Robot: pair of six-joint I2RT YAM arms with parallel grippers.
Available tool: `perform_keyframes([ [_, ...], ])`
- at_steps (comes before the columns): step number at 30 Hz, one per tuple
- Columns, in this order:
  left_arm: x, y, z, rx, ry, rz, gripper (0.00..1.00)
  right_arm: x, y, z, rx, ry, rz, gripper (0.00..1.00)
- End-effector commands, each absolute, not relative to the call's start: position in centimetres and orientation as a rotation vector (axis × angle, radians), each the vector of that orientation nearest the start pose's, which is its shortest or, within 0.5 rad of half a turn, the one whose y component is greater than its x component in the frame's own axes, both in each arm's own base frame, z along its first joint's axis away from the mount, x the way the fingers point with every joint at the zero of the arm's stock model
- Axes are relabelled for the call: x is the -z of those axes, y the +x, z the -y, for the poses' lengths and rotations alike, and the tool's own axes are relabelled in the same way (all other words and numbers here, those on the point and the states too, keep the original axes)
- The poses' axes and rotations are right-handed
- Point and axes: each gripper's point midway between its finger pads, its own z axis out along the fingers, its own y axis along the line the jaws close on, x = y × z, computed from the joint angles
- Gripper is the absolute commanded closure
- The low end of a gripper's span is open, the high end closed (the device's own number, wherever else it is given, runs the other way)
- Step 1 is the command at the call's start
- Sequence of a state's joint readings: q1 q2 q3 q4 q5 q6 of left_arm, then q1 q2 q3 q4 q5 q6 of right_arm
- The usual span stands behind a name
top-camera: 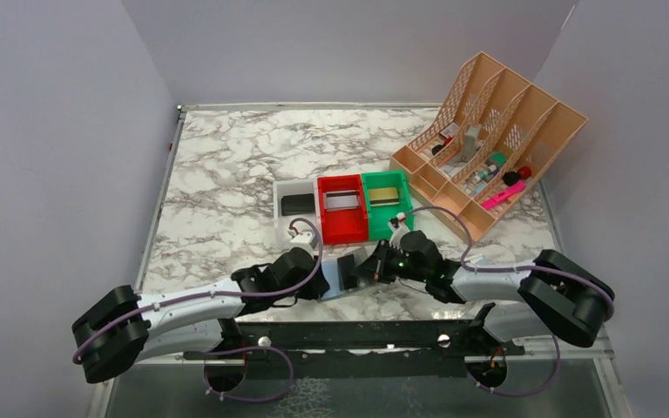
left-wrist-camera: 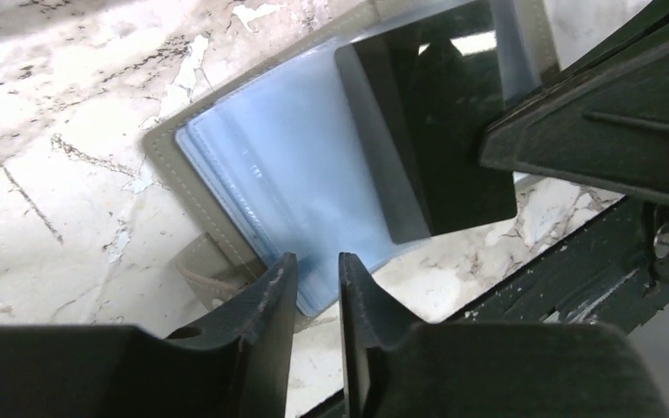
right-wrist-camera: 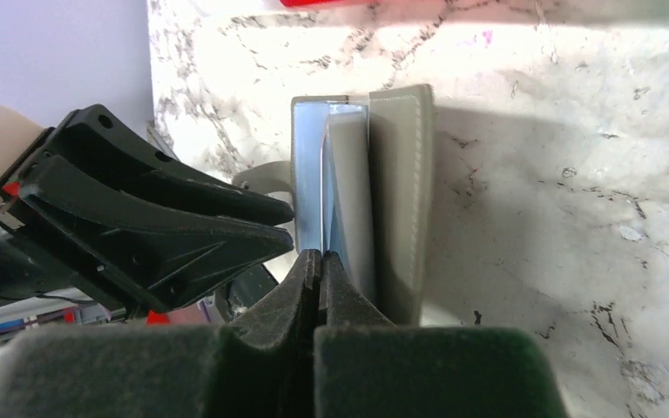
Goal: Take the credit cards out of the card holder
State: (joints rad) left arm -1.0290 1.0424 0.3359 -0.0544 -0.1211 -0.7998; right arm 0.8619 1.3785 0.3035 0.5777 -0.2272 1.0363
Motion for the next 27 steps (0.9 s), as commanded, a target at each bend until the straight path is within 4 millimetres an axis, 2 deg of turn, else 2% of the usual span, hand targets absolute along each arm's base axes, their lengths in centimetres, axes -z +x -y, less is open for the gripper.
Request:
perform_keyframes([
  [1, -4.5, 13.1, 23.4, 0.748, 0.226, -2.434, 0.69, -6.0, 17.0, -29.0, -1.217, 0.048, -2.318, 0.99],
  [8, -9.2, 14.2, 23.6, 0.751, 0.239, -2.344, 0.63, -8.4, 17.3, -27.3, -1.156, 0.017, -2.234, 0.99],
  [14, -11.7, 14.7, 23.1, 0.707, 0.275, -2.308, 0.50, -10.4, 17.3, -26.7, -1.164, -0.029, -2.146, 0.99],
  [18, -13.3, 16.1, 21.3, 0.586, 0.237, -2.260, 0.37, -11.1, 17.2, -26.3, -1.165, -0.051, -2.108, 0.99],
  [24, -16.2, 18.8, 17.3, 0.304, 0.163, -2.193, 0.04, -12.0, 17.4, -25.6, -1.148, -0.045, -2.053, 0.99],
  [27, -17.0, 20.2, 14.7, 0.168, 0.125, -2.169, 0.01, -12.4, 17.3, -25.3, -1.162, -0.051, -2.015, 0.99],
])
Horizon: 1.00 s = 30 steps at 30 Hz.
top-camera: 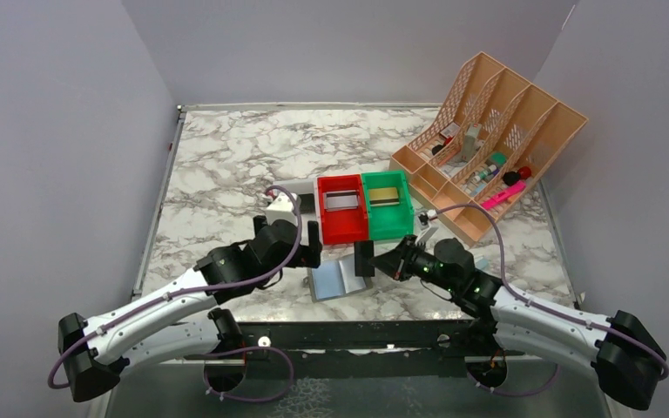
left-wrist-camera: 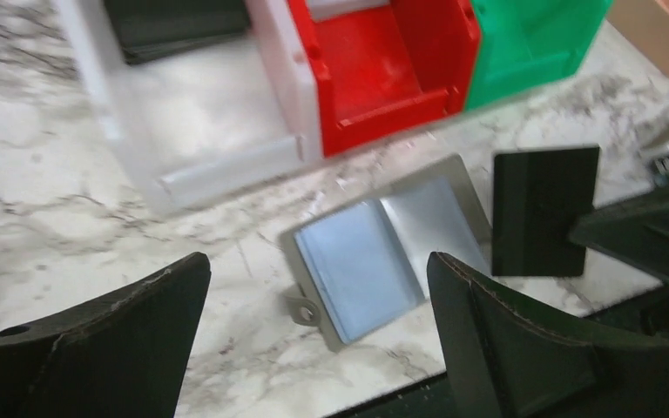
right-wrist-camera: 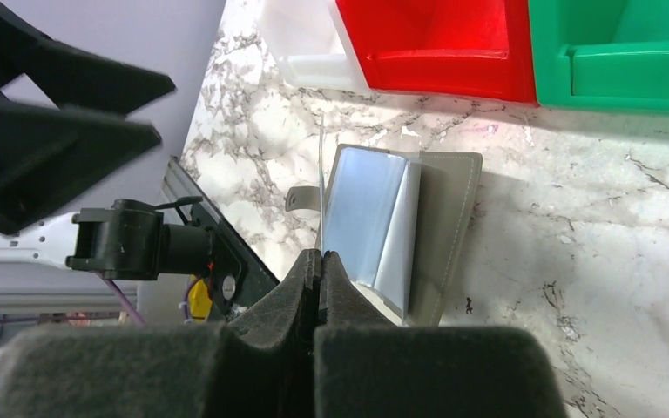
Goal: Take the credit cards out of the card holder
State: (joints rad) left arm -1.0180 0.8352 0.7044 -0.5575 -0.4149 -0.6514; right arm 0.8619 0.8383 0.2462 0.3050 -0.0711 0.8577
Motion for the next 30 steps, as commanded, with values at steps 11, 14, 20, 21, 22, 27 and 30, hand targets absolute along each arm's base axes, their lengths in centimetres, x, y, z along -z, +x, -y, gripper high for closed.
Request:
perform_keyframes([
  [11, -16.6, 24.6, 8.4, 0.118, -0.086, -2.187, 0.01, -13.5, 17.5, -24.8, -1.141, -0.082, -1.954, 0.99],
  [14, -17.4, 24.8, 6.8, 0.076, -0.166, -2.135, 0.01, -14.3, 18.2, -24.9, -1.105, -0.100, -1.932, 0.99],
  [20, -18.3, 24.2, 5.7, 0.084, -0.247, -2.063, 0.01, -18.2, 21.3, -27.1, -0.999, -0.240, -1.839, 0.99],
  [21, -18.1, 24.1, 5.8, 0.090, -0.243, -2.068, 0.01, -18.9, 21.9, -27.8, -0.979, -0.276, -1.826, 0.99],
  [22, -18.0, 24.1, 5.9, 0.089, -0.237, -2.074, 0.01, -19.2, 22.5, -28.5, -0.957, -0.314, -1.824, 0.99],
  [27, -17.6, 24.2, 6.1, 0.085, -0.217, -2.091, 0.01, -20.1, 25.6, -32.9, -0.893, -0.501, -1.798, 0.99],
  [30, -17.6, 24.4, 6.0, 0.072, -0.212, -2.094, 0.01, -20.0, 27.2, -35.5, -0.874, -0.601, -1.775, 0.99],
])
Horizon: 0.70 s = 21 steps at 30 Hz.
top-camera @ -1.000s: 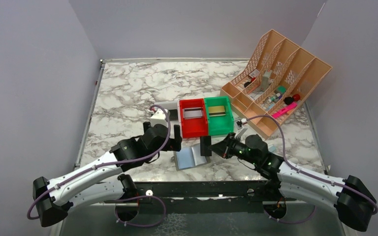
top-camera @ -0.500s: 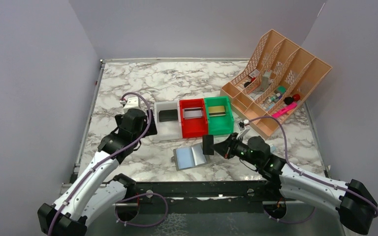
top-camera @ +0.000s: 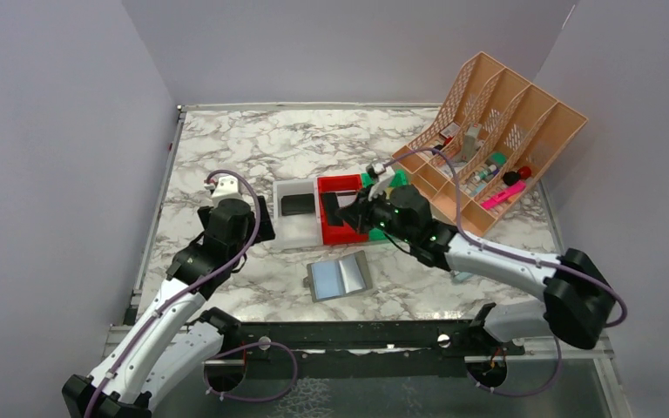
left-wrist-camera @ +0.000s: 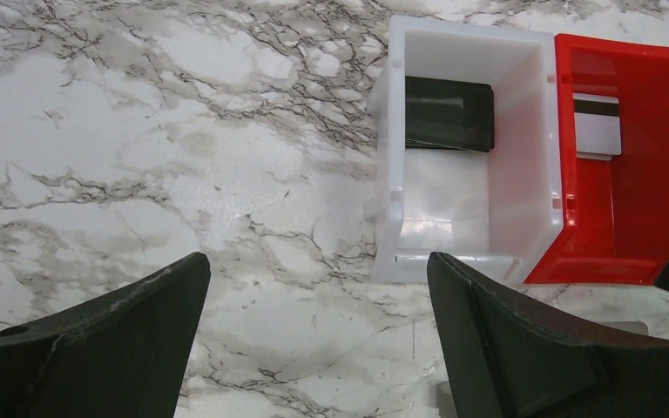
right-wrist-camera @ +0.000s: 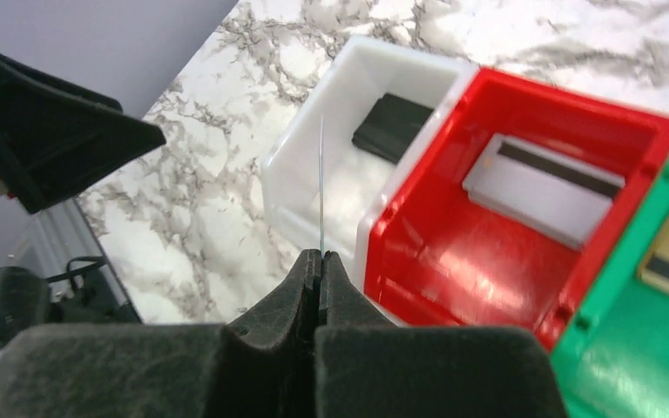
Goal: Take the credit cards out of the card holder
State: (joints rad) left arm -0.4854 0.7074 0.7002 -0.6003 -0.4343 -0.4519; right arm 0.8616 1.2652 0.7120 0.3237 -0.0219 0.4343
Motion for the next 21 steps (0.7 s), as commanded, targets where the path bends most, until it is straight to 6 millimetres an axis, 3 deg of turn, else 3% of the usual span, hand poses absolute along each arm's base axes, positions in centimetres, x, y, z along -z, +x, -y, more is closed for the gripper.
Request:
perform_keyframes([
  [1, -17.6, 24.4, 5.9, 0.064, -0.215, -2.094, 0.01, -20.0, 27.8, -36.4, -0.860, -0.632, -1.763, 0.99],
  [8, -18.5, 24.5, 4.7, 0.025, -0.266, -2.050, 0.01, -21.2, 30.7, -40.4, -0.690, -0.773, -1.565, 0.99],
  [10, -18.8, 24.5, 4.3, 0.017, -0.285, -2.031, 0.01, -20.0, 32.0, -41.1, -0.590, -0.819, -1.561, 0.99],
  [13, -19.0, 24.5, 3.7, -0.005, -0.308, -2.015, 0.01, -19.4, 33.7, -41.3, -0.416, -0.841, -1.517, 0.99],
  [17, -19.3, 24.6, 3.2, -0.023, -0.339, -1.999, 0.01, -19.4, 34.7, -40.9, -0.267, -0.844, -1.411, 0.99],
  [21, -19.5, 24.7, 2.1, -0.062, -0.399, -1.972, 0.01, -17.8, 35.1, -41.7, -0.180, -0.959, -1.391, 0.98],
])
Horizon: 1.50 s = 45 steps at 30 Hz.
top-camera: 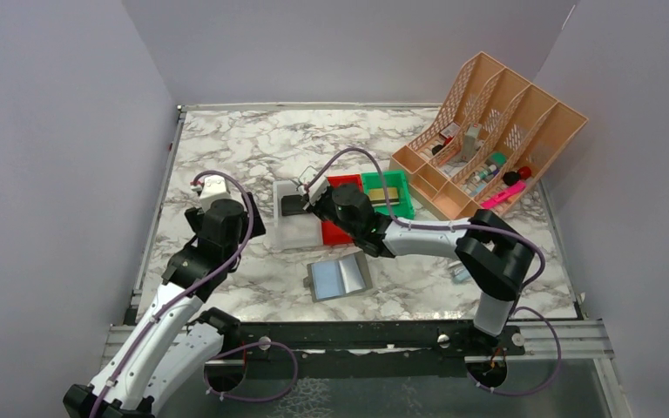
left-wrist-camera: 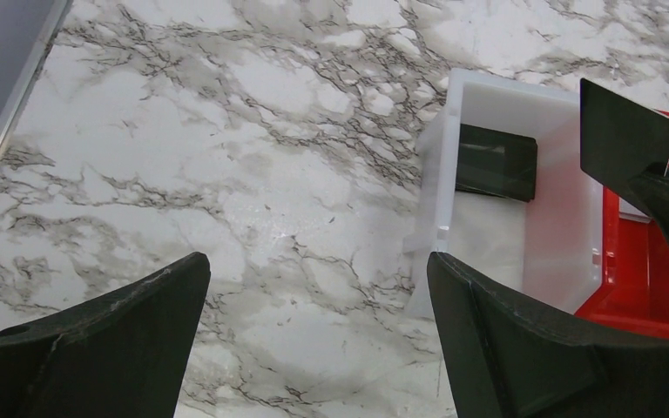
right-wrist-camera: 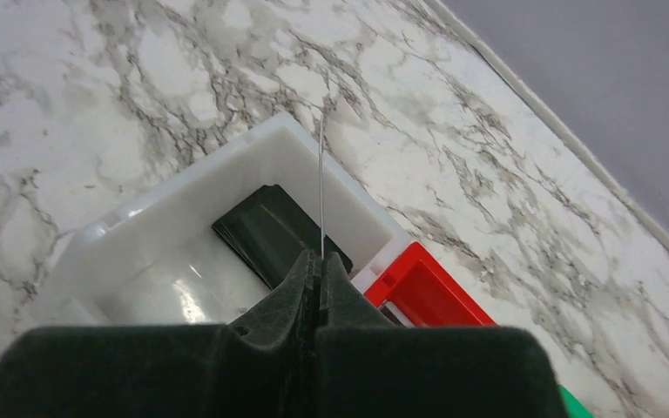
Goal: Take the credit cards out of the card holder
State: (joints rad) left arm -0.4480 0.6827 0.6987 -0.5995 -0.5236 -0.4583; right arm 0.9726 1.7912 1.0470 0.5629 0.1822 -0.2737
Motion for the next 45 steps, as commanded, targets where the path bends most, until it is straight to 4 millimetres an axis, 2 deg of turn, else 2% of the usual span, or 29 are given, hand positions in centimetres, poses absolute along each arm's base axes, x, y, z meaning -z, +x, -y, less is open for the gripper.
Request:
perform_keyframes([
  [1, -19.6, 24.6, 1.9, -0.068, -0.409, -1.965, 0.01, -17.8, 35.0, -41.9, -0.162, -0.972, -1.366, 0.99],
  [5, -20.1, 24.4, 1.0, -0.081, -0.449, -1.927, 0.01, -17.4, 35.2, -42.3, -0.113, -1.014, -1.309, 0.99],
  [9, -20.5, 24.2, 0.6, -0.082, -0.477, -1.905, 0.01, -15.2, 35.2, -43.5, -0.105, -1.128, -1.333, 0.99],
  [16, -20.1, 24.4, 0.8, -0.075, -0.464, -1.928, 0.01, -13.3, 34.4, -44.4, -0.144, -1.202, -1.347, 0.99],
  [20, -20.0, 24.5, 0.9, -0.072, -0.459, -1.932, 0.01, -11.2, 35.2, -44.1, -0.061, -1.257, -1.390, 0.99],
  [25, -20.0, 24.5, 1.0, -0.065, -0.455, -1.933, 0.01, -9.8, 36.2, -43.9, 0.042, -1.283, -1.409, 0.97],
  [34, -19.9, 24.5, 1.0, -0.061, -0.449, -1.936, 0.01, -9.1, 37.8, -43.9, 0.159, -1.274, -1.425, 0.90],
  [43, -19.8, 24.5, 1.3, -0.048, -0.436, -1.943, 0.01, -8.7, 37.0, -44.8, 0.085, -1.297, -1.465, 0.85],
  [45, -19.8, 24.5, 1.4, -0.046, -0.432, -1.946, 0.01, -8.8, 36.6, -45.1, 0.053, -1.297, -1.465, 0.78],
])
